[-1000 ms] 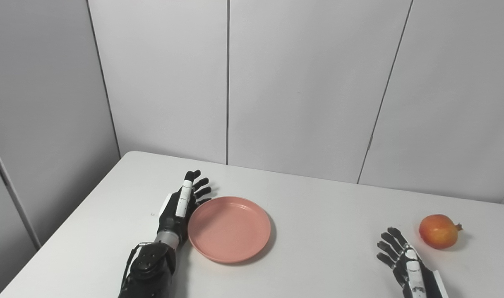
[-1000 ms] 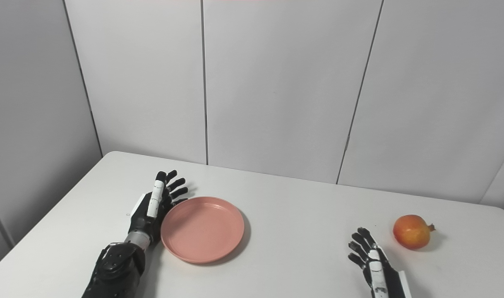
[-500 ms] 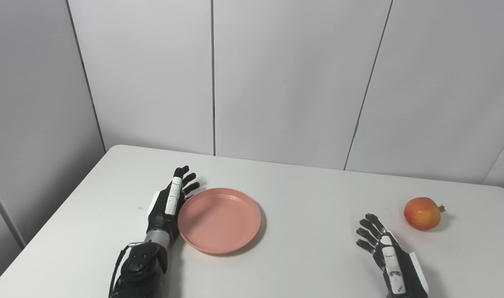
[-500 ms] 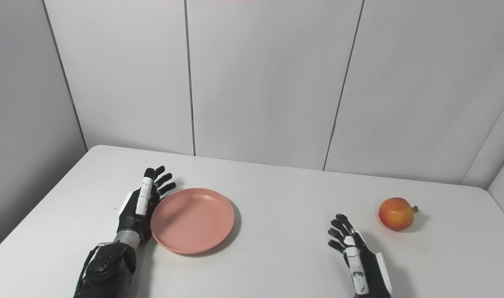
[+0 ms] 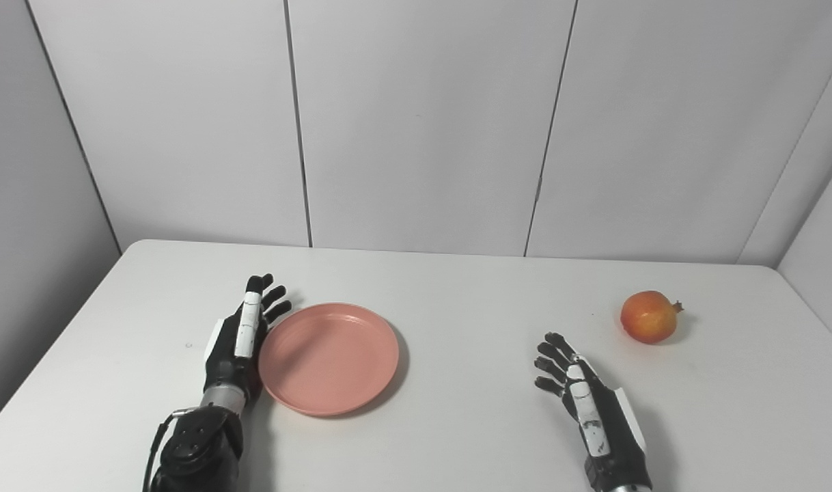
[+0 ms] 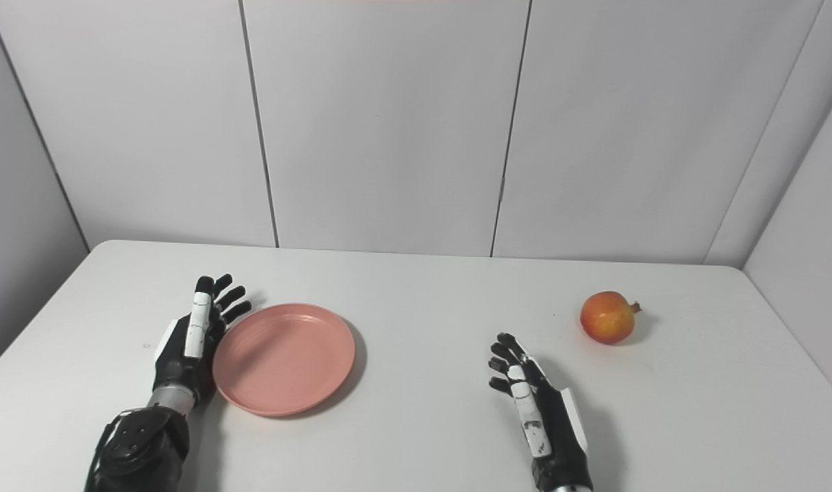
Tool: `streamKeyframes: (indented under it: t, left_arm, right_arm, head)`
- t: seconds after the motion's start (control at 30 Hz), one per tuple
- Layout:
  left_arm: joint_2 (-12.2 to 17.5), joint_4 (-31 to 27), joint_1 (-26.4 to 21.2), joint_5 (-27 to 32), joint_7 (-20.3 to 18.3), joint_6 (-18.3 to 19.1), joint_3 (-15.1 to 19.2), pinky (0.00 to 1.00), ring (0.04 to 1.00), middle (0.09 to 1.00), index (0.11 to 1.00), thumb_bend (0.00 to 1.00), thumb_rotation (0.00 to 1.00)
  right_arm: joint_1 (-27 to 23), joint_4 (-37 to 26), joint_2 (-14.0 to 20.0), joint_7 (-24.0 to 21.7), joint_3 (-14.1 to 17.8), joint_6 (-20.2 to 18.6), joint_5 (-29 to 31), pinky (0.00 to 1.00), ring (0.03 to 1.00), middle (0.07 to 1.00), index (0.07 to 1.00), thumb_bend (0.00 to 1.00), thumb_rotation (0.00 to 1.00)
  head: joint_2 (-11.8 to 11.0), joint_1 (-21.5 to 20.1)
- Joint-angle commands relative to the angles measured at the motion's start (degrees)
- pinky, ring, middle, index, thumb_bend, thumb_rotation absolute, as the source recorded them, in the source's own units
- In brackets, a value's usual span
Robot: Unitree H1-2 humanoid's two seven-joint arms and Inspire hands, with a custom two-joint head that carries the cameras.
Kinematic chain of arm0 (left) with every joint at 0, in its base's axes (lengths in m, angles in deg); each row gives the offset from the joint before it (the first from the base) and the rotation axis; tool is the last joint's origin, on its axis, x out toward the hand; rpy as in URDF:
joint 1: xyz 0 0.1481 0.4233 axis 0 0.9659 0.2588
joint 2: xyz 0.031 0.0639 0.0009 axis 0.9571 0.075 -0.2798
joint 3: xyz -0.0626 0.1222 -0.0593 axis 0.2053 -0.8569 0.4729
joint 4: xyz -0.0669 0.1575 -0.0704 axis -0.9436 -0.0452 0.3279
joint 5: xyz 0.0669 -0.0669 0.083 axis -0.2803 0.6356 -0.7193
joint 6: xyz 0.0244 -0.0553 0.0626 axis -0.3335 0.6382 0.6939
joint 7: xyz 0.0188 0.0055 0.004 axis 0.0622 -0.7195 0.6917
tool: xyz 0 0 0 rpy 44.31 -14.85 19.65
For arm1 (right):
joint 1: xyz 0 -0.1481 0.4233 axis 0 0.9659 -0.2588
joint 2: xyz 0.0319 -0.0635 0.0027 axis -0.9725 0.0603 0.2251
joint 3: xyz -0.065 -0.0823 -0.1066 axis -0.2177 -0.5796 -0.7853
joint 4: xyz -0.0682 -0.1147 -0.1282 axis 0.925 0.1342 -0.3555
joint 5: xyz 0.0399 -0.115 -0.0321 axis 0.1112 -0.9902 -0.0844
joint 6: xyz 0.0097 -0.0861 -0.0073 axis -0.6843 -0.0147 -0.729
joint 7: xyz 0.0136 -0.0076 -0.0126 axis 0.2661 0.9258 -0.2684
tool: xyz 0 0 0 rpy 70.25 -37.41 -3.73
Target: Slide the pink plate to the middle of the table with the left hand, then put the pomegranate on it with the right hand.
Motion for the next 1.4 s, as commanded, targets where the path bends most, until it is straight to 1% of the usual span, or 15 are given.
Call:
streamKeyframes:
  t: [0.0,0.03,0.2,0.37,0.6,0.67,0.7,0.8,1.0,1.1,1.2,1.33,1.37]
  left_arm:
    - [-0.8,-1.0,-0.6,-0.3,0.5,1.0,-0.4,0.77,0.862,0.896,0.907,0.99,0.94]
    - [-1.0,-1.2,-0.6,-0.3,0.6,1.1,-0.5,0.77,0.861,0.896,0.910,0.99,0.94]
    - [-1.3,-1.7,-0.1,-0.6,-0.2,0.6,-1.8,0.77,0.856,0.902,0.908,0.98,0.94]
    - [-3.2,-3.3,0.5,-0.6,0.6,1.4,-2.5,0.78,0.859,0.907,0.909,0.98,0.93]
    - [-6.0,-6.0,2.0,-0.1,0.8,-0.7,-2.5,0.81,0.876,0.899,0.901,0.95,0.91]
    - [-6.4,-6.4,2.3,-0.1,0.6,-0.9,-2.5,0.81,0.878,0.897,0.902,0.95,0.92]
    - [-6.6,-6.5,2.4,-0.1,0.6,-1.0,-2.5,0.82,0.883,0.896,0.906,0.98,0.92]
    - [-7.3,-7.1,2.6,0.3,0.8,-0.8,-2.6,0.82,0.887,0.891,0.905,1.00,0.91]
    - [-8.6,-8.2,3.0,-0.4,1.3,-0.1,-3.1,0.81,0.880,0.892,0.910,1.00,0.91]
    - [-9.0,-8.6,3.4,-0.9,1.7,0.0,-3.5,0.85,0.889,0.901,0.939,1.00,0.93]
    - [-9.6,-9.2,3.8,-0.9,1.9,-0.3,-3.8,0.86,0.891,0.905,0.948,0.99,0.93]
    - [-9.8,-9.3,3.6,-0.7,2.0,-0.2,-3.9,0.88,0.902,0.915,0.965,0.98,0.93]
    - [-9.8,-9.2,3.4,-0.5,2.0,0.0,-3.9,0.88,0.902,0.916,0.965,0.98,0.93]
  right_arm:
    - [0.8,0.8,-0.9,0.6,-0.6,-0.3,-0.3,0.79,0.840,0.859,0.862,0.81,1.00]
    - [0.8,0.8,-1.0,0.7,-0.7,-0.2,-0.5,0.79,0.839,0.860,0.863,0.81,1.00]
    - [1.1,0.9,-1.5,0.9,-1.0,0.4,-1.0,0.79,0.834,0.864,0.868,0.80,1.00]
    - [1.5,-0.5,-2.1,1.3,-1.3,-1.6,-0.9,0.80,0.844,0.865,0.866,0.80,1.00]
    - [1.9,-1.2,-2.2,1.4,-1.4,-2.3,-1.0,0.80,0.845,0.863,0.863,0.78,1.00]
    - [1.9,-1.2,-2.2,1.4,-1.5,-2.3,-1.0,0.80,0.845,0.862,0.861,0.78,0.99]
    - [1.9,-1.1,-2.2,1.4,-1.5,-2.2,-1.1,0.80,0.845,0.863,0.863,0.78,1.00]
    - [1.9,-0.9,-2.1,1.5,-1.6,-2.2,-1.2,0.80,0.844,0.865,0.863,0.79,1.00]
    - [2.1,-1.5,-2.2,1.7,-1.8,-2.6,-1.5,0.79,0.846,0.866,0.864,0.79,1.00]
    - [2.3,-1.7,-2.3,1.7,-2.0,-2.2,-1.5,0.79,0.842,0.866,0.862,0.78,0.99]
    - [2.8,-2.3,-2.4,1.7,-2.3,-1.9,-1.6,0.79,0.836,0.864,0.857,0.78,0.99]
    - [2.9,-2.9,-2.7,1.7,-2.4,-2.5,-1.1,0.79,0.844,0.873,0.857,0.78,0.98]
    - [2.9,-2.9,-2.9,2.0,-2.3,-2.6,-1.3,0.79,0.842,0.879,0.855,0.78,0.98]
  head:
    - [0.0,0.0]
    - [-0.3,-0.8]
    - [-0.5,-2.2]
    - [-0.3,-3.3]
    - [0.0,-3.7]
    - [0.0,-3.7]
    - [0.0,-3.7]
    - [0.0,-3.7]
    - [0.1,-3.5]
    - [0.1,-3.5]
    - [0.0,-3.7]
    - [0.1,-4.0]
    - [0.2,-4.6]
